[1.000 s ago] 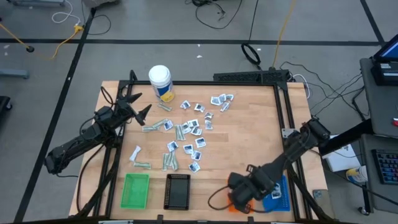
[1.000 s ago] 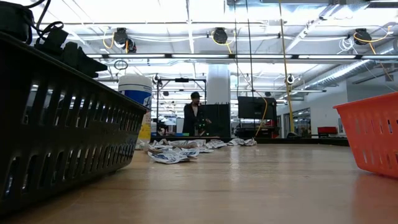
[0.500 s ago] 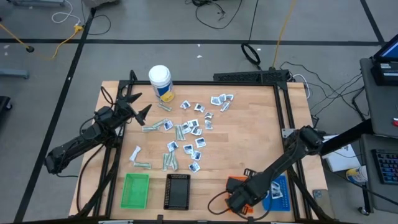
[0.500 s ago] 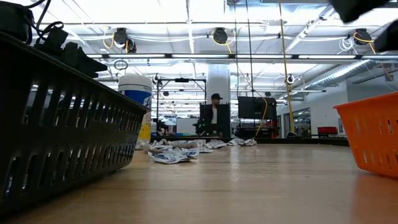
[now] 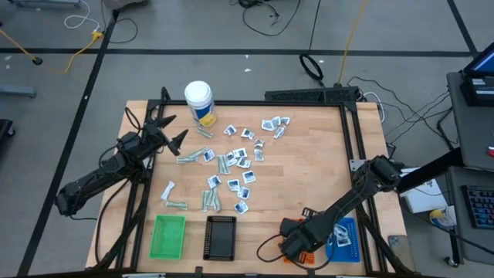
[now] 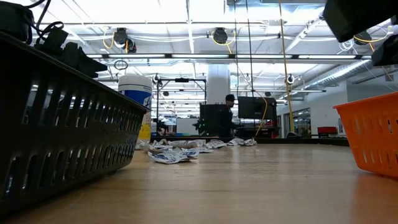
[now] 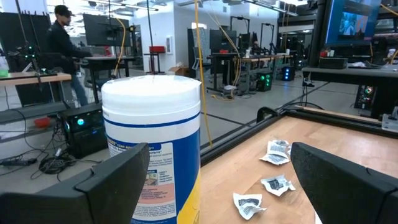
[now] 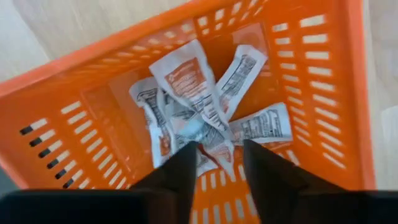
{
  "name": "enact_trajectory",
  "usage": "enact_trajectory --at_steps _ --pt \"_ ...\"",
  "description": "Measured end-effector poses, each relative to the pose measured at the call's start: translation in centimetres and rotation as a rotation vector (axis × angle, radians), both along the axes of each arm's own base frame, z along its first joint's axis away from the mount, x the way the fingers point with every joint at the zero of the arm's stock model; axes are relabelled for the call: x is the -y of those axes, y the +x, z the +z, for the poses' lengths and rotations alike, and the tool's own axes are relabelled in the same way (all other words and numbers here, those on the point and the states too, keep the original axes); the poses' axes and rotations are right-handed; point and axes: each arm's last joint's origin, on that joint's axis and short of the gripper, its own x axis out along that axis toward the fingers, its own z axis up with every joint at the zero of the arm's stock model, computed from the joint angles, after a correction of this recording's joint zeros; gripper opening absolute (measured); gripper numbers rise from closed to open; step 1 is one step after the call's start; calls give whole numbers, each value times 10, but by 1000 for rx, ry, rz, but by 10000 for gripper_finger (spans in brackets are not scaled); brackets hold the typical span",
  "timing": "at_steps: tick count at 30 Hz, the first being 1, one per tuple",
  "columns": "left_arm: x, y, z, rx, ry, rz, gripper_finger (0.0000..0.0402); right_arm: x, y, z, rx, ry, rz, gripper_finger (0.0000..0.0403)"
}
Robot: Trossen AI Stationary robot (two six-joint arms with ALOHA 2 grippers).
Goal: Pick & Place First Aid Supplies
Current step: Put the ointment pack into the orange bin
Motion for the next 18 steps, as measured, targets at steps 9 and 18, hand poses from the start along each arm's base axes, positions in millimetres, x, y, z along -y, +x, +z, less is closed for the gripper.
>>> enact_trajectory --at_steps 9,18 --pt "0 0 0 0 0 1 397 11 4 15 37 25 59 235" --pt "0 0 0 0 0 1 397 39 9 49 143 71 170 240"
